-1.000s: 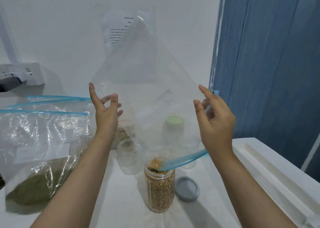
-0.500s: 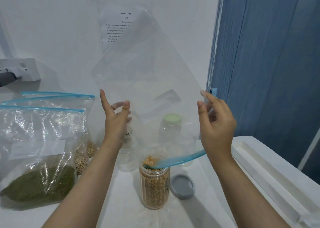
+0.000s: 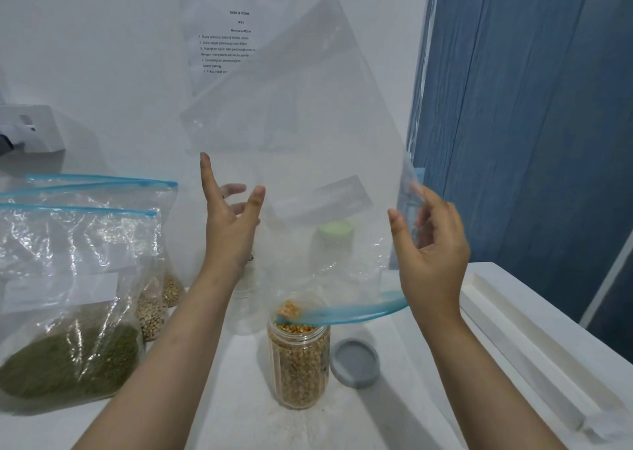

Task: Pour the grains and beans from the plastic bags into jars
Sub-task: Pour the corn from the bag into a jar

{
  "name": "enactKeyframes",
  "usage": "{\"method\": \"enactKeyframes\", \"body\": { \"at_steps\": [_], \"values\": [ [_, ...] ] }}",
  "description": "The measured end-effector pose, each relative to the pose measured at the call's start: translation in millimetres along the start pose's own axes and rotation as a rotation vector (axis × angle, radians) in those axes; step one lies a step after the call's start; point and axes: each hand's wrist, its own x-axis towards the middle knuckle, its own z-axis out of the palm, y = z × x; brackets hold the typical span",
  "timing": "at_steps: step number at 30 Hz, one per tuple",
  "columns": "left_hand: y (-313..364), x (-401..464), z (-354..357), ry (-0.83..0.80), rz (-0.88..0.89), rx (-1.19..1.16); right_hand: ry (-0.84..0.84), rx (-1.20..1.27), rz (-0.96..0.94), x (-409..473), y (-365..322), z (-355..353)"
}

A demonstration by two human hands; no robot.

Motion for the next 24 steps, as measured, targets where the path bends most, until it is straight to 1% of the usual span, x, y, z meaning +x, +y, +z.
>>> {"method": "enactKeyframes", "body": {
  "at_steps": [8,24],
  "values": [
    [5,1,3,-0.023,0.036,0.049,0.023,-0.033,0.02,-2,0,-4],
    [17,-2,9,-0.05,0.099,0.095,0.043,0.007,0.086,-2,9,-8]
  ]
}}
